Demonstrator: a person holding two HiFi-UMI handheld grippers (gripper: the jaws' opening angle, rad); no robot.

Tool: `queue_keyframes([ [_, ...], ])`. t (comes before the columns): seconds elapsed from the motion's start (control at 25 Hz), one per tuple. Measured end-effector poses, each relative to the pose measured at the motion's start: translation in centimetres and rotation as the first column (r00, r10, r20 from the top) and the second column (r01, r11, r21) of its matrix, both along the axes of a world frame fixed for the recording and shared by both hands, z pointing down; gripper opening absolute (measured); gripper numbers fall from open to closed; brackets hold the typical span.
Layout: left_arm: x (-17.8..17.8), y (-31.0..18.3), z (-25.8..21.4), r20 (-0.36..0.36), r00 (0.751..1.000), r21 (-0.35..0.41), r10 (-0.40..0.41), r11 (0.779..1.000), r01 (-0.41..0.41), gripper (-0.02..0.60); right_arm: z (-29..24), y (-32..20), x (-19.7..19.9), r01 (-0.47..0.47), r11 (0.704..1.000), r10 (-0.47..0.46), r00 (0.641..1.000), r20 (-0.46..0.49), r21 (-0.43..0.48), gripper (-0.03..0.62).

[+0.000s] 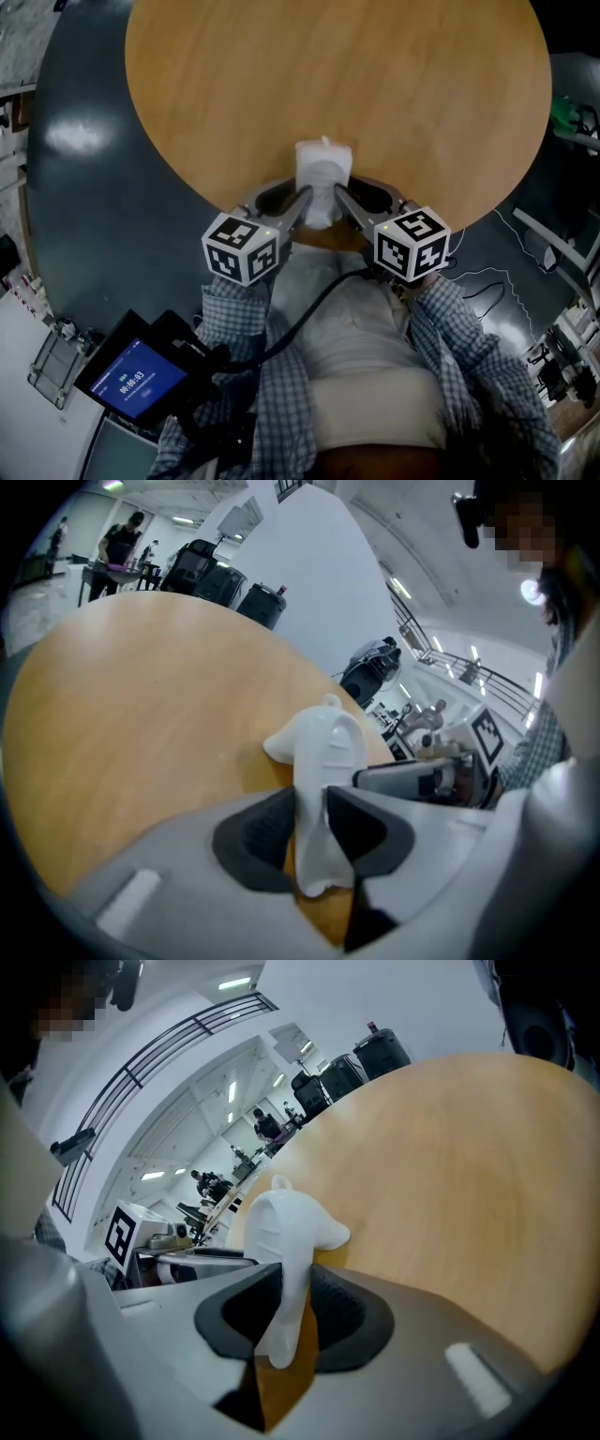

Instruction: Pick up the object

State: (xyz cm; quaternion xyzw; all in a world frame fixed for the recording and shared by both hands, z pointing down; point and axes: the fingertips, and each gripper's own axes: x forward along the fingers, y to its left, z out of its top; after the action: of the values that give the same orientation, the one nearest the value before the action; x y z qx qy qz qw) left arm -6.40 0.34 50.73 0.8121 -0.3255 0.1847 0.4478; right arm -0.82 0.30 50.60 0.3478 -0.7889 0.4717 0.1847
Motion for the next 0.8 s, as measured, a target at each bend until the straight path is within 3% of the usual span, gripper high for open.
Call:
queue_keyframes([
  [0.2, 0.1, 0.0, -0.7, -0.014, 1.0, 0.024, 0.001, 1.0, 0.0, 0.103, -0.7, -0.3, 0.3, -0.027, 1.0, 0.027, 0.999, 0.023, 0.007, 0.091],
  [0.8, 2.2, -5.8, -4.6, -0.003, 0.999, 0.19, 0.032, 0.981, -0.031, 0.098, -4.6, -6.1, 2.6, -0.041, 0.984, 0.034, 0.998, 0.043, 0.175, 0.09],
])
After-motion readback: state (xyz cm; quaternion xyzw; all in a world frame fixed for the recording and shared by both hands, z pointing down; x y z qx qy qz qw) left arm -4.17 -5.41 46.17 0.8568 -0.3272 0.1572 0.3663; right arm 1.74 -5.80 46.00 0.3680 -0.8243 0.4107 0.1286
